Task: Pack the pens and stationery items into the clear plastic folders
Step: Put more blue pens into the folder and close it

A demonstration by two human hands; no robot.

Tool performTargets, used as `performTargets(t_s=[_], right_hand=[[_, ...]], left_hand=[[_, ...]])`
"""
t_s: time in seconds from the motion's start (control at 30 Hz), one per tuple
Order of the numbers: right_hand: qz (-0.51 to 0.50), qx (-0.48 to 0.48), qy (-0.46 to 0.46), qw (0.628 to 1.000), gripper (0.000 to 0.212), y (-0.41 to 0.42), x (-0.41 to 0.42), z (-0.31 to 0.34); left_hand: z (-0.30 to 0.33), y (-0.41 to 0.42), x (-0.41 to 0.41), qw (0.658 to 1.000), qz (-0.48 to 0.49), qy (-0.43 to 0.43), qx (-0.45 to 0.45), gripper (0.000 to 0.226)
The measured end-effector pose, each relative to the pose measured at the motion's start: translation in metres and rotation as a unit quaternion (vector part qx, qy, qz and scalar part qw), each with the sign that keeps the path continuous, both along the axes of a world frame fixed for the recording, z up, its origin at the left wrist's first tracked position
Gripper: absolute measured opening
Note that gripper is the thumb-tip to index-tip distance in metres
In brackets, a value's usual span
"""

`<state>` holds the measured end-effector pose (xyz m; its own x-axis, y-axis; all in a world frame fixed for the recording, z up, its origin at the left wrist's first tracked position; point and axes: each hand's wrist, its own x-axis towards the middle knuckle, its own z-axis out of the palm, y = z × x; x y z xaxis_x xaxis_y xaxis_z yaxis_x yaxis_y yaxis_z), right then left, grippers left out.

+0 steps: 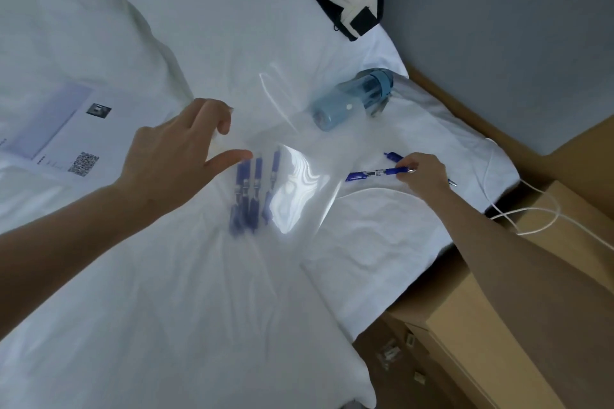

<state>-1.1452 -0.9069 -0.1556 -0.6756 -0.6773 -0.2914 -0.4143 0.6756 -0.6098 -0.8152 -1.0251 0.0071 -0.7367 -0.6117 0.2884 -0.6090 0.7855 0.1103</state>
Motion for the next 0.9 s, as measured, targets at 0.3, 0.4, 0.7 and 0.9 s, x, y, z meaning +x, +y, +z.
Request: performTargets(t_s=[0.3,0.4,0.7,0.9], right_hand=[[-0.052,-0.172,-0.274,0.945,0.013,0.046,-0.004,0.035],[-0.079,-0.213,-0.300,0.927,0.012,0.054,-0.003,0.050],[-0.072,-0.365,-0.150,0.916,0.019,0.057,-0.018,0.183],[-0.034,-0.298,-0.228,0.926,0.010,0.048,0.009,0.228]], left_hand=[[0.012,0.017,-0.005,1.000,0.006,-0.015,-0.007,0.044],[0.016,0.026,-0.010,1.000,-0.026,-0.014,-0.009,0.044],[0.029,0.067,-0.034,0.992,-0.124,-0.012,-0.026,0.038],[0.033,0.089,-0.046,0.988,-0.147,0.006,-0.045,0.047]])
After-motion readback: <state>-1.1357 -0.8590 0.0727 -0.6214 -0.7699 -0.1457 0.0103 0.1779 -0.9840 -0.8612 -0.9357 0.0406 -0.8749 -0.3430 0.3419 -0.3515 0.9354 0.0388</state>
